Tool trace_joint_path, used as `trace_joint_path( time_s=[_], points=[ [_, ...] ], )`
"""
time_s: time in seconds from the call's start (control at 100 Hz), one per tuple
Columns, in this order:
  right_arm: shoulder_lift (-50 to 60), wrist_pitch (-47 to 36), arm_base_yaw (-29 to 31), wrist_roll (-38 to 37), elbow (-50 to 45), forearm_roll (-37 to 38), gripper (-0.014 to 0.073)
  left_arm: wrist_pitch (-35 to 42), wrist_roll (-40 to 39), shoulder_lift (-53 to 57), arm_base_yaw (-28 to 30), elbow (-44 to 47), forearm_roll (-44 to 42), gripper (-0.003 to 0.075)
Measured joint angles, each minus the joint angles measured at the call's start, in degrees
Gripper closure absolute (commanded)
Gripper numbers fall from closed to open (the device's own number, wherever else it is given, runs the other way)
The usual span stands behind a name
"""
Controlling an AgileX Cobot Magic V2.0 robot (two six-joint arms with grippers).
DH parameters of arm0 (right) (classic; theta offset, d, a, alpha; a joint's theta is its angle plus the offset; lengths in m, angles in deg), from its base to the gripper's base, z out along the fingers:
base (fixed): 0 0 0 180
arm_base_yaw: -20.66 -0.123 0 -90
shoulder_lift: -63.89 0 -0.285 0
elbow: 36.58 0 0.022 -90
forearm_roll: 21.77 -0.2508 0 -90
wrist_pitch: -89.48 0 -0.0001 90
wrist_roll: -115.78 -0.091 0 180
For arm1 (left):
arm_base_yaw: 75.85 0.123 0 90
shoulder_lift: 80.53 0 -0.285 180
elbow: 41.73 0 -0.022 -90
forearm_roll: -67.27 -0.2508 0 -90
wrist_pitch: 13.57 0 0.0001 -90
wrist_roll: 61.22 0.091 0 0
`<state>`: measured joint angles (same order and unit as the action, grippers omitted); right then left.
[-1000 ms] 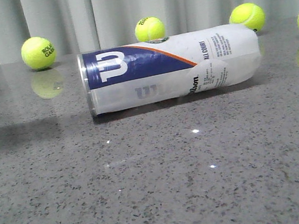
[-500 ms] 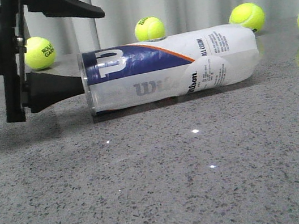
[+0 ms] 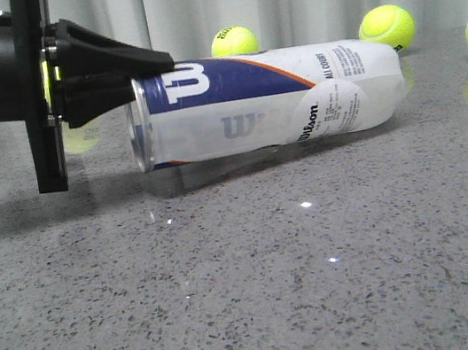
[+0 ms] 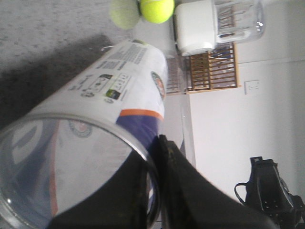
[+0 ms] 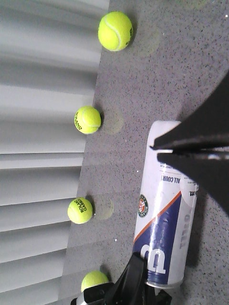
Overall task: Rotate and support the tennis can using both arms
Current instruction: 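Reach the left gripper to the can's metal end and grasp it, then lift the can's end with the left gripper, tilting it upright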
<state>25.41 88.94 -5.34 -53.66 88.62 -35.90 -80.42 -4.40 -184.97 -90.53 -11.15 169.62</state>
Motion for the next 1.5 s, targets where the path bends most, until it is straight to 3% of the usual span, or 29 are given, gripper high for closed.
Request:
trace_joint_path(
  time_s=[0.31, 0.45, 0.59, 0.78, 0.97, 1.18, 1.31, 1.5],
  points=[
    [0.0, 0.0, 0.0, 0.0, 0.0, 0.0, 0.0653, 0.6, 1.9, 5.1, 0.0, -2.0, -0.9, 0.0739],
    [0.0, 0.0, 0.0, 0.0, 0.0, 0.0, 0.0653, 3.8, 1.9, 11.6, 0.0, -5.9, -6.3, 0.0739],
    [0.0, 0.0, 0.0, 0.0, 0.0, 0.0, 0.0653, 8.6, -2.8, 18.2, 0.0, -11.3, -18.0, 0.0739],
    [0.0, 0.0, 0.0, 0.0, 0.0, 0.0, 0.0653, 10.3, -16.3, 23.3, 0.0, -20.7, -40.5, 0.0739],
    [0.0, 0.0, 0.0, 0.0, 0.0, 0.0, 0.0653, 7.2, -30.5, 24.2, -1.6, -31.4, -63.2, 0.0739],
    [0.0, 0.0, 0.0, 0.0, 0.0, 0.0, 0.0653, 1.4, -43.9, 24.2, -8.6, -41.8, -85.2, 0.0739],
    [0.0, 0.0, 0.0, 0.0, 0.0, 0.0, 0.0653, -4.7, -48.5, 22.3, -13.9, -47.3, -93.0, 0.0739],
    [0.0, 0.0, 0.0, 0.0, 0.0, 0.0, 0.0653, -5.6, -50.2, 17.7, -20.1, -49.4, -98.5, 0.0739]
  ],
)
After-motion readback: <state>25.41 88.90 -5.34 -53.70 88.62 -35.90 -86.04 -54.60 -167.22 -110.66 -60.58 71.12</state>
